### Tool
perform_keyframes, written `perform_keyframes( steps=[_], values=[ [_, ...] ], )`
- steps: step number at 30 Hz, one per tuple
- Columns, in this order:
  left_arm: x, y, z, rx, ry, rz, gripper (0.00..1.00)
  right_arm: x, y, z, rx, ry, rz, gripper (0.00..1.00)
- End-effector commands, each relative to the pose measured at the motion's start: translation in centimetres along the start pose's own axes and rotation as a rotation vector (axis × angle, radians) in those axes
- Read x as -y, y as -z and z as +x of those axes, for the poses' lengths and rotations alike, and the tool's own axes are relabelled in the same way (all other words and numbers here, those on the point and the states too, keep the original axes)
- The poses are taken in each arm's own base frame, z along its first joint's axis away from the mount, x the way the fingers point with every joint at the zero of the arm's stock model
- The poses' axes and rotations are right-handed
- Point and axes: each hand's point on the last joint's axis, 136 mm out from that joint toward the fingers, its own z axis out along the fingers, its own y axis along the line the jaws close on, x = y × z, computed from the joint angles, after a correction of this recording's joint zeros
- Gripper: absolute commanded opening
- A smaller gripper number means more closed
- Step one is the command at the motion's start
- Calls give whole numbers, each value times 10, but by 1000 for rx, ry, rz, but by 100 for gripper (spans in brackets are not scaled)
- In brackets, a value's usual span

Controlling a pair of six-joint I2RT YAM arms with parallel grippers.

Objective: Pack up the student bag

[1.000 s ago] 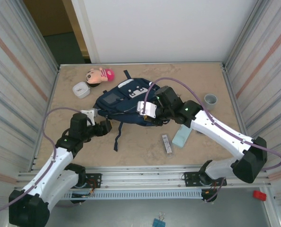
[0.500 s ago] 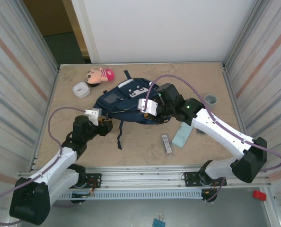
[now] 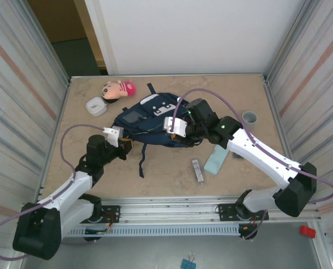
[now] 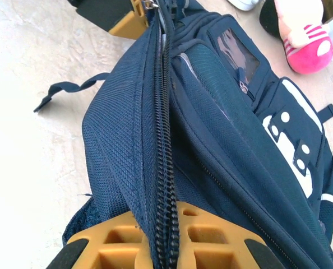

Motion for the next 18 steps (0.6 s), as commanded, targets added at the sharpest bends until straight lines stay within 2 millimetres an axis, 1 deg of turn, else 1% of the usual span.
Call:
perform_keyframes(
  steps=[1, 4, 11, 15, 18],
  values=[
    [38, 12, -29, 51, -48, 172, 0, 28, 12, -24, 96, -31, 127, 0],
    [59, 18, -35, 36, -60, 258, 0, 29, 5, -23, 101, -59, 136, 0],
    [119, 37, -44, -31, -163, 474, 0, 24, -11, -21, 100, -107, 139, 0],
    [135, 42, -46, -70, -181, 521, 0, 22, -18, -20, 90, -126, 152, 0],
    [145, 45, -47, -93, -182, 547, 0, 24, -19, -24, 118, -166, 162, 0]
  ],
)
